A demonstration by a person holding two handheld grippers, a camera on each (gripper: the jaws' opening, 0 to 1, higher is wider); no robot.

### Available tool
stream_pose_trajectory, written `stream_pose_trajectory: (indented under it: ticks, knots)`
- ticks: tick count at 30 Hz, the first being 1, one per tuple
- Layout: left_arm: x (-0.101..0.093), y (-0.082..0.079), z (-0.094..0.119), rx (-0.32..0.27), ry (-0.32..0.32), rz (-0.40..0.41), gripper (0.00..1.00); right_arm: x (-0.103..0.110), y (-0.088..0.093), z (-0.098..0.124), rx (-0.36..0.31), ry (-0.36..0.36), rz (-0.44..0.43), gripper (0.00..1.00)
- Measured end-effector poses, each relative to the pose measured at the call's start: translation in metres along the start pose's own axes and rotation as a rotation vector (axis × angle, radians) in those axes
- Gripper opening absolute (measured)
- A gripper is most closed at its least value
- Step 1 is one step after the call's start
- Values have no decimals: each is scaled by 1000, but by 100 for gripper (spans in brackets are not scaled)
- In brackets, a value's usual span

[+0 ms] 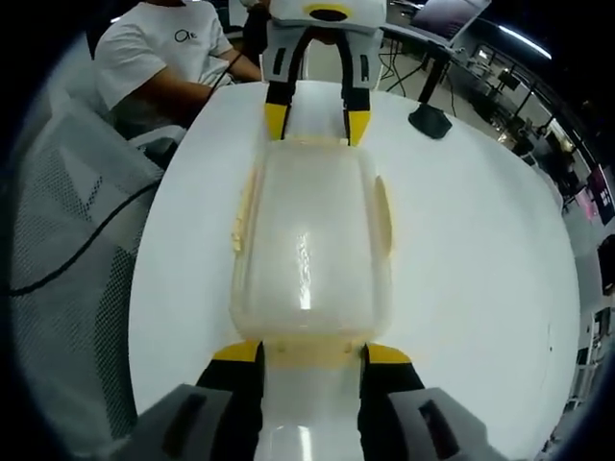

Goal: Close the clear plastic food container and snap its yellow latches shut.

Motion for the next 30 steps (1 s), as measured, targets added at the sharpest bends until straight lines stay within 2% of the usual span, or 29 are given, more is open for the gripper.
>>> stream_pose_trajectory:
  ticks: [15,23,30]
  knots:
    - [-6,-1,3,-18,0,41,36,1,4,2,-43,11,23,36]
    - [-14,-8,21,8,7,49,37,4,-1,19,-79,-15,18,36]
    - [-17,-14,41,8,0,68,37,0,-8,43,-113,4,41,36]
Point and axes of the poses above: the point that each gripper's makers call its tool centre point, and the gripper's own axes: z roughly backward along the fingers, x roughly to its left, y roughly out of its underside, the point moved 7 cm from there along z, roughly backward along the fingers, and after that the axes turned 10 degrees about z, right-handed, at the moved point
